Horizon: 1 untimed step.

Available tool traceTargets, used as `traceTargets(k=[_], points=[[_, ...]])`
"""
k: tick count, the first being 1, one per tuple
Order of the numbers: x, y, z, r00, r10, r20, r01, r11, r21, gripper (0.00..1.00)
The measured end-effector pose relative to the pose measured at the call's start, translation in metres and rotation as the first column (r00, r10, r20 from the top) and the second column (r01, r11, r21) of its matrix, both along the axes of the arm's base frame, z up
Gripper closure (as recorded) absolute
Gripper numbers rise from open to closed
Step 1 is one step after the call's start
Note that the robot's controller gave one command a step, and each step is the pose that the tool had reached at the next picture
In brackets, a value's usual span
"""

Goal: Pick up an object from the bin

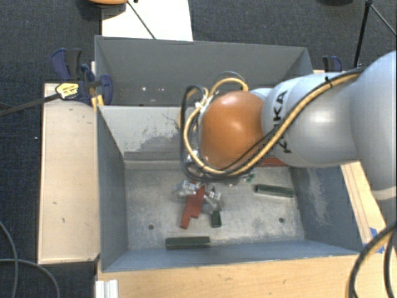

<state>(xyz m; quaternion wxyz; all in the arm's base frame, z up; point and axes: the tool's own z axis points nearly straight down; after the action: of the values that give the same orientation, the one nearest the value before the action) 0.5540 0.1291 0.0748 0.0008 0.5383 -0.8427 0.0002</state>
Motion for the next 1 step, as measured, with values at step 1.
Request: traceTargets(k=[1], points=[[0.0001,0.0000,0.0001,1.000,-0.002,0.000,0.002,1.000,0.000,1.00]])
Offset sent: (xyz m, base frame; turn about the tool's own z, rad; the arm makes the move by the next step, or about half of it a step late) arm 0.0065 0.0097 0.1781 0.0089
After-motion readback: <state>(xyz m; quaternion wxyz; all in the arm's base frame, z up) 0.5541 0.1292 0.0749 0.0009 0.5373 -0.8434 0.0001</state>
